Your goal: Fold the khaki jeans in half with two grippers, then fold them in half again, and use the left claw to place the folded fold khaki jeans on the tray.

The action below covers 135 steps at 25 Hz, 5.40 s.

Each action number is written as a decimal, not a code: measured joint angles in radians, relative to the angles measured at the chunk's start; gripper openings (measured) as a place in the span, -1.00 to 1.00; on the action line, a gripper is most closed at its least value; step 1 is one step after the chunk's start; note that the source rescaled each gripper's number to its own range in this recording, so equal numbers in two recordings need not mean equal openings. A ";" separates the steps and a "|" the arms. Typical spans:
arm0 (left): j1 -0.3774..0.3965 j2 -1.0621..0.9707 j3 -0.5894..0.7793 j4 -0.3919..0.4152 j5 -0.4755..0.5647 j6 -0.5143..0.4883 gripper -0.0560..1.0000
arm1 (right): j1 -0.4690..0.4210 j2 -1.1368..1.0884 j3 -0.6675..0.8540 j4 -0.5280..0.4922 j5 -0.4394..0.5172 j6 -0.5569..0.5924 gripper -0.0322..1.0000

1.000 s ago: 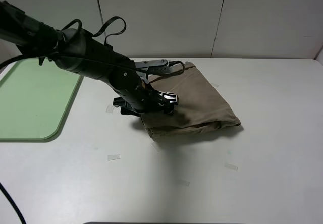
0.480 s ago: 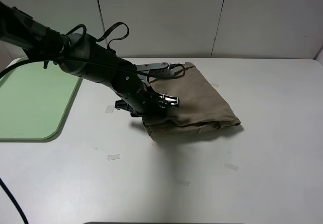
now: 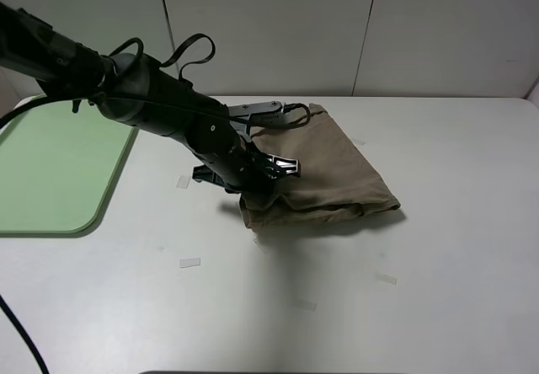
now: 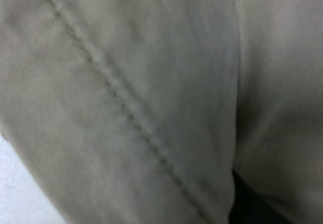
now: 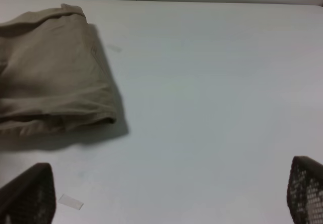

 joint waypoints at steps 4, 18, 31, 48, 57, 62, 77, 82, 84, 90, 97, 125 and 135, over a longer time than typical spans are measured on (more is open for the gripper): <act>0.040 -0.058 0.000 0.033 0.096 0.007 -0.52 | 0.000 0.000 0.000 0.000 0.000 0.000 1.00; 0.299 -0.202 0.000 0.206 0.412 0.118 -0.55 | 0.000 0.000 0.000 0.001 0.000 0.004 1.00; 0.574 -0.213 0.000 0.211 0.551 0.389 -0.57 | 0.000 0.000 0.000 0.001 0.000 0.004 1.00; 0.977 -0.213 0.000 0.207 0.394 0.608 -0.61 | 0.000 0.000 0.000 0.001 0.000 0.004 1.00; 1.012 -0.180 0.001 0.237 0.270 0.629 -0.62 | 0.000 0.000 0.000 0.001 0.000 0.004 1.00; 1.012 -0.121 0.001 0.261 0.259 0.633 -0.62 | 0.000 0.000 0.000 0.001 0.000 0.004 1.00; 1.012 -0.081 0.001 0.417 0.138 0.668 -0.63 | 0.000 0.000 0.000 0.001 0.000 0.004 1.00; 1.012 -0.080 0.001 0.419 0.107 0.709 -0.63 | 0.000 0.000 0.000 0.001 0.000 0.004 1.00; 1.012 -0.078 0.001 0.420 0.104 0.711 -0.63 | 0.000 0.000 0.000 0.001 0.000 0.004 1.00; 1.020 -0.075 0.001 0.428 0.070 0.713 0.44 | 0.000 0.000 0.000 0.001 0.000 0.005 1.00; 1.032 -0.074 0.001 0.425 -0.018 0.709 0.97 | 0.000 0.000 0.000 0.001 0.000 0.005 1.00; 1.032 -0.394 0.001 0.039 0.700 0.641 1.00 | 0.000 0.000 0.000 0.001 0.000 0.005 1.00; 1.032 -0.628 0.086 -0.032 0.867 0.637 1.00 | 0.000 0.000 0.000 0.001 0.000 0.005 1.00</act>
